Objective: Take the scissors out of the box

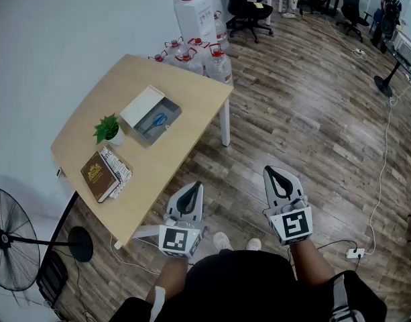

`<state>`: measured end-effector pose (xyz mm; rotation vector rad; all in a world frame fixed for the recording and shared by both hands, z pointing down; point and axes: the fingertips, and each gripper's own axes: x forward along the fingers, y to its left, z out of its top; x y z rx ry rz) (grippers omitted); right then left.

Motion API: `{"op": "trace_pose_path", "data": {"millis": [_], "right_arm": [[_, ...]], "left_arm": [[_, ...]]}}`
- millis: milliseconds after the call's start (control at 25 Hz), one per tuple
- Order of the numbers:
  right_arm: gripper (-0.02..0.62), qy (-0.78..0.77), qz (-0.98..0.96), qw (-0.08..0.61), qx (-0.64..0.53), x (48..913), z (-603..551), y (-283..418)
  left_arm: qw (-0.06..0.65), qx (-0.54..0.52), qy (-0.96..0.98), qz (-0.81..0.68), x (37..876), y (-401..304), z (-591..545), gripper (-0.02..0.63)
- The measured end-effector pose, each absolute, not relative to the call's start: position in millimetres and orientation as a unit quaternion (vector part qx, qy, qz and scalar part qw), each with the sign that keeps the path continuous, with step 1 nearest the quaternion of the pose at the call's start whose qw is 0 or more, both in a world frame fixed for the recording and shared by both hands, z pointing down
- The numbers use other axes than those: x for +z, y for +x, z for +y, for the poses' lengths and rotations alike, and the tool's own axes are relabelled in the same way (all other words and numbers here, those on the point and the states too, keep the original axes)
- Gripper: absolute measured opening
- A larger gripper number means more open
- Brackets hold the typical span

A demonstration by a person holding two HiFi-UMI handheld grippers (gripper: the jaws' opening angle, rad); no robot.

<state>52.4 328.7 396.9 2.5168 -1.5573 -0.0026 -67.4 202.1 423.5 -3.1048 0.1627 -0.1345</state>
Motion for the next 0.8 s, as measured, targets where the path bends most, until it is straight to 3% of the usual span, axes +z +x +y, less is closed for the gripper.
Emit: {"op": "trace_pose_path", "data": {"millis": [800], "right_arm": [[-0.005,0.804,-0.585,0.106,-0.01,412,207,35]], "left_arm": [[0.0,-0.053,-0.993,0.104,441,-98,100,-0.003]]}}
